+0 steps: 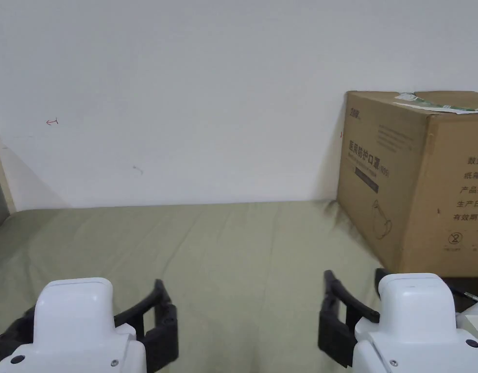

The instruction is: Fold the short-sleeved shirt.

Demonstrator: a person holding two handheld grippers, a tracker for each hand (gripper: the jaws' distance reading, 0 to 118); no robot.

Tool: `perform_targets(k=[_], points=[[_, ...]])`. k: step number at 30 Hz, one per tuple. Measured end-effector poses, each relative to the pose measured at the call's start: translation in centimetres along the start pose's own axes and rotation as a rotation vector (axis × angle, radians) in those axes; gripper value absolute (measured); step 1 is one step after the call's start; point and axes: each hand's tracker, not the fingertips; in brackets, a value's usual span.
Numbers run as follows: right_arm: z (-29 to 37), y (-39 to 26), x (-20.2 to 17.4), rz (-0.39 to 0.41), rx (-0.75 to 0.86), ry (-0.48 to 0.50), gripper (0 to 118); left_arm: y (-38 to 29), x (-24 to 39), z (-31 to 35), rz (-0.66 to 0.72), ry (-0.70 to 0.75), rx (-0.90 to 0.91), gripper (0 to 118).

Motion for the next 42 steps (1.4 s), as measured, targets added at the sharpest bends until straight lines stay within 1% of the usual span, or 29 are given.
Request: perform_targets(k=[1,2,3,4,6,8,10,12,13,16,17,20,21,23,26,32,38,42], points=[[0.0,0.0,0.0,0.008,-0.01,0.001,84,0.0,-0.2,0.2,0.005,-0.003,-0.002,109],[0.0,0.0,0.0,0.008,-0.017,0.002,107,0.0,-0.3,0.4,0.016,-0.002,0.002,113],[0.4,-0.2,-0.1,0.0,-0.012,0.01,117,0.1,-0.4,0.7,0.02,0.002,0.011,114],[0.7,-0.2,-0.1,-0.003,0.018,0.022,118,0.3,-0.5,0.8,0.014,0.005,0.006,114],[0.9,0.0,-0.3,0.008,0.017,0.022,118,0.5,-0.9,0.9,0.016,-0.019,-0.006,114],[1.3,0.1,-0.4,0.017,0.029,0.009,118,1.1,-1.5,0.9,0.086,-0.093,-0.064,114],[1.6,0.3,-0.2,0.012,0.042,0.008,118,1.8,-2.4,0.7,0.16,-0.224,-0.126,114],[1.7,0.6,0.0,-0.002,0.048,-0.001,118,2.3,-2.5,0.9,0.172,-0.244,-0.125,114],[1.7,0.6,0.2,-0.007,0.048,-0.001,118,2.5,-2.3,1.1,0.153,-0.22,-0.121,114],[1.7,0.8,0.5,-0.013,0.046,-0.019,118,2.6,-1.3,1.9,-0.037,-0.103,-0.031,114],[1.7,0.8,0.6,-0.01,0.042,-0.022,118,2.6,-1.0,2.2,-0.06,-0.08,-0.029,114],[1.7,0.7,0.8,-0.003,0.041,-0.04,118,2.7,-0.6,2.7,-0.012,-0.125,-0.063,114],[1.7,0.7,0.9,-0.01,0.041,-0.052,118,2.4,-0.6,2.8,0.011,-0.146,-0.063,114],[2.0,0.7,1.3,-0.032,0.052,-0.062,118,2.3,-0.5,3.2,0.039,-0.141,-0.059,114],[1.9,0.8,1.6,-0.041,0.036,-0.052,118,2.3,-0.2,3.3,0.025,-0.125,-0.058,114],[2.0,0.5,1.4,0.004,0.041,-0.072,118,2.4,-0.2,3.0,0.03,-0.118,-0.063,114],[1.8,0.1,1.3,-0.002,0.024,-0.066,118,2.1,-0.1,2.9,0.009,-0.13,-0.044,114],[1.8,0.1,1.3,0.003,0.022,-0.061,118,2.3,-0.3,2.5,0.044,-0.144,-0.051,114]])
